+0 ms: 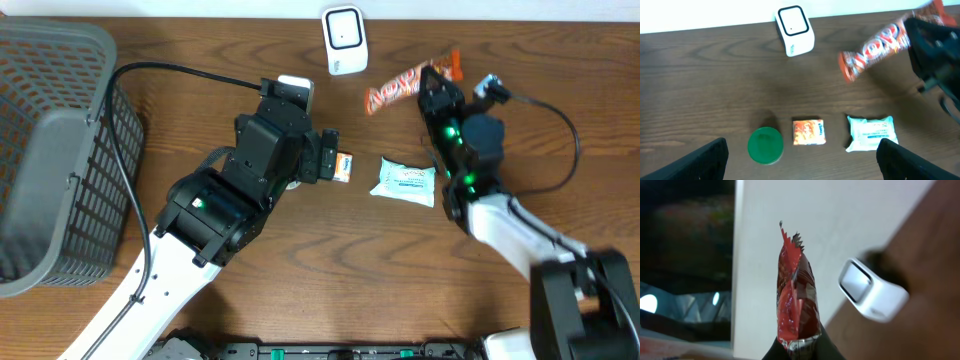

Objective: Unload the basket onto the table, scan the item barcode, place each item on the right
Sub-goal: 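Carry the snack bar up past the scanner with the right gripper, then move the snack bar to the table's right edge and release it, then reach the right gripper to the wipes pack and grasp it, then lift the wipes pack and rotate it with the right gripper, then lower the wipes pack back onto the table with the right gripper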

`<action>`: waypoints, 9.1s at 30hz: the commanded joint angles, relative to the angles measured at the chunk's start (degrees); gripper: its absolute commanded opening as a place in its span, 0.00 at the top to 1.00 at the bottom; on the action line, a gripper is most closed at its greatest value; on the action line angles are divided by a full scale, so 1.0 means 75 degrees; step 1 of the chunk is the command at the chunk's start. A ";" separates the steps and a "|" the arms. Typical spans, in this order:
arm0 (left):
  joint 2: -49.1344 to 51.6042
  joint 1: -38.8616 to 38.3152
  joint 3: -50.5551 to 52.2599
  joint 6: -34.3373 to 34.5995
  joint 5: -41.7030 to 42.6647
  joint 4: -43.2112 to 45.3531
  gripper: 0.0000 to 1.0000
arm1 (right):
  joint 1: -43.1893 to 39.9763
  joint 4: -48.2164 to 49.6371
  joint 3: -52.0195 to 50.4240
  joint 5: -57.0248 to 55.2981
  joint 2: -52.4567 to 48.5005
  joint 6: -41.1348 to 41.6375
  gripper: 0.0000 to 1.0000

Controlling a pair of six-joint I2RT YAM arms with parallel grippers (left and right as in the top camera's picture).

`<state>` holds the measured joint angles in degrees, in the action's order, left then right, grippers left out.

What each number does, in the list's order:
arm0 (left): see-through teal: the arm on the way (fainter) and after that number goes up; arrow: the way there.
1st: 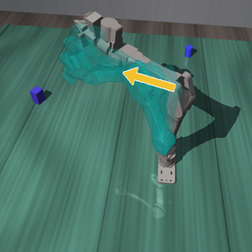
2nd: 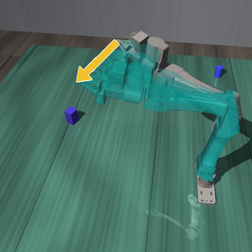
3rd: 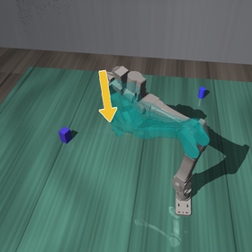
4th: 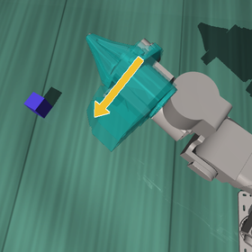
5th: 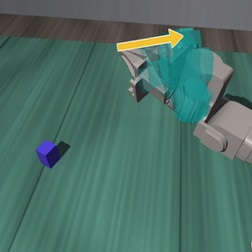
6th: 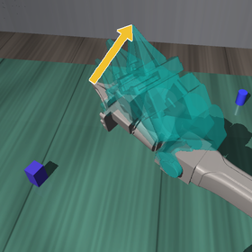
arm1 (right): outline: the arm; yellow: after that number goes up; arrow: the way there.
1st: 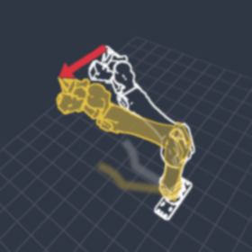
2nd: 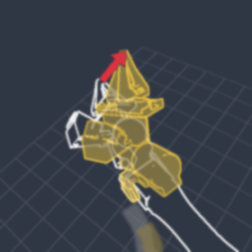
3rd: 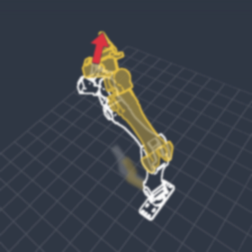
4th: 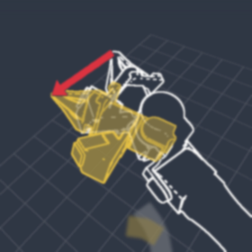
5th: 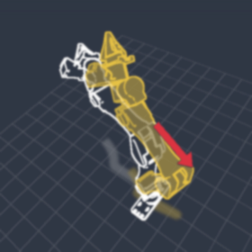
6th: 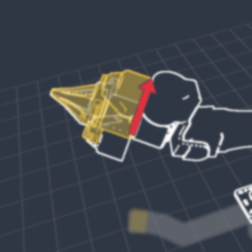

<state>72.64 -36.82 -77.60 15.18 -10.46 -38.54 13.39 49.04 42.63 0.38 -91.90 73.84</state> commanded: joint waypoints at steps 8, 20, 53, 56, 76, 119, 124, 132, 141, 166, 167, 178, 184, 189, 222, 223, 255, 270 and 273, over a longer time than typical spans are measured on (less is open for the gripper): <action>0.0047 0.0020 -0.0061 -0.0017 -0.0221 -0.0490 0.05 | 0.0020 0.1728 0.3579 0.1247 -0.3800 -0.0038 0.99; 0.0047 0.0017 -0.0052 -0.0017 -0.0221 -0.0781 0.05 | 0.0026 0.1445 0.7525 0.1682 -0.6921 0.0522 0.99; 0.0047 0.0017 -0.0047 -0.0015 -0.0219 -0.1061 0.05 | -0.1247 -0.2433 0.8760 0.2372 -0.6464 -0.2550 0.99; 0.0047 0.0017 -0.0047 -0.0015 -0.0219 -0.1061 0.05 | -0.1376 -0.4660 0.8760 0.1909 -0.5301 -0.3704 0.99; 0.0047 0.0017 -0.0047 -0.0015 -0.0216 -0.1058 0.05 | -0.4004 -1.3315 0.8320 -0.3681 -0.2098 -0.7085 0.99; 0.0047 0.0017 -0.0047 -0.0012 -0.0216 -0.1058 0.04 | -0.5461 -1.3918 0.8177 0.4173 -0.2334 -0.9186 0.01; 0.0047 0.0017 -0.0047 -0.0015 -0.0216 -0.1058 0.05 | -0.4124 -1.4895 0.7259 0.4223 -0.2410 -1.0284 0.01; 0.0047 0.0017 -0.0047 -0.0015 -0.0216 -0.1058 0.05 | -0.2393 -1.4015 0.4896 0.4814 -0.2413 -1.1468 0.01; 0.0047 0.0017 -0.0047 -0.0015 -0.0216 -0.1058 0.05 | -0.2171 -1.2249 0.3142 0.4736 -0.2413 -1.1511 0.01; 0.0047 0.0017 -0.0047 -0.0012 -0.0216 -0.1061 0.05 | -0.2279 -1.1750 0.2594 0.5432 -0.2419 -0.7082 0.99; 0.0047 0.0017 -0.0047 -0.0015 -0.0216 -0.1058 0.05 | -0.2294 -1.2187 0.2754 0.5630 -0.2419 -0.6263 0.99; 0.0047 0.0017 -0.0047 -0.0015 -0.0216 -0.1058 0.05 | -0.2565 -1.5297 0.3144 0.6388 -0.2419 -0.2664 0.99; 0.0047 0.0017 -0.0047 -0.0015 -0.0216 -0.1058 0.05 | -0.2646 -1.6297 0.3144 0.7461 -0.2419 -0.2337 0.99; 0.0047 0.0017 -0.0047 -0.0012 -0.0216 -0.1058 0.05 | -0.2643 -1.6466 0.3144 0.7650 -0.2419 -0.1818 0.99; 0.0047 0.0017 -0.0047 -0.0015 -0.0216 -0.1058 0.05 | -0.2699 -1.7360 0.3144 1.1074 -0.2419 -0.4951 0.99; 0.0047 0.0017 -0.0047 -0.0015 -0.0216 -0.1058 0.05 | -0.2757 -1.7168 0.3144 1.1380 -0.2419 -0.5578 0.99; 0.0047 0.0017 -0.0047 -0.0015 -0.0216 -0.1061 0.05 | -0.1606 -1.2823 0.3069 0.2763 -0.2422 -0.9224 0.48; 0.0047 0.0017 -0.0047 -0.0015 -0.0216 -0.1058 0.05 | -0.1221 -1.3062 0.4674 0.2958 -0.2416 -1.2479 0.02; 0.0047 0.0017 -0.0047 -0.0015 -0.0216 -0.1061 0.04 | -0.1207 -1.2925 0.4651 0.2955 -0.2468 -1.3452 0.01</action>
<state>72.77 -36.82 -77.60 15.18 -11.11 -46.35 3.99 -48.07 76.86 23.00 -109.89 -15.11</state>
